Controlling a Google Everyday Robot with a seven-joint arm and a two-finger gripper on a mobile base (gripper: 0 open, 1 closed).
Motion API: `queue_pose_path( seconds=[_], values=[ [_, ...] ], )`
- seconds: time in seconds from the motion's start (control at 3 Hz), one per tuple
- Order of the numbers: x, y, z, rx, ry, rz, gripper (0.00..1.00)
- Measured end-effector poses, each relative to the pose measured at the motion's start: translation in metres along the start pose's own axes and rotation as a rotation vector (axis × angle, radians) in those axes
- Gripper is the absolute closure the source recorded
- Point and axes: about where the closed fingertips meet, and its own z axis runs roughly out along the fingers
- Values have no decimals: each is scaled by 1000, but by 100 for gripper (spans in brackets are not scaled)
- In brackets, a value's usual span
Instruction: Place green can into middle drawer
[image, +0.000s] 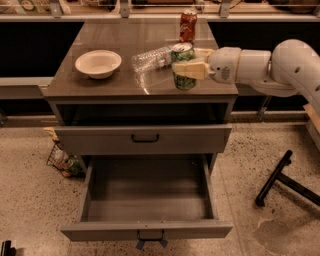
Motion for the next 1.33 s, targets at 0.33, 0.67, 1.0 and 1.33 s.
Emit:
queue_pose_path(
  seconds=[0.33,0.67,1.0,1.33],
  values=[
    [4,54,-28,-160,26,0,100],
    [5,57,-27,-173,29,0,100],
    [14,70,-25,-182,39,38,100],
    [34,101,-28,-184,5,76,100]
  ],
)
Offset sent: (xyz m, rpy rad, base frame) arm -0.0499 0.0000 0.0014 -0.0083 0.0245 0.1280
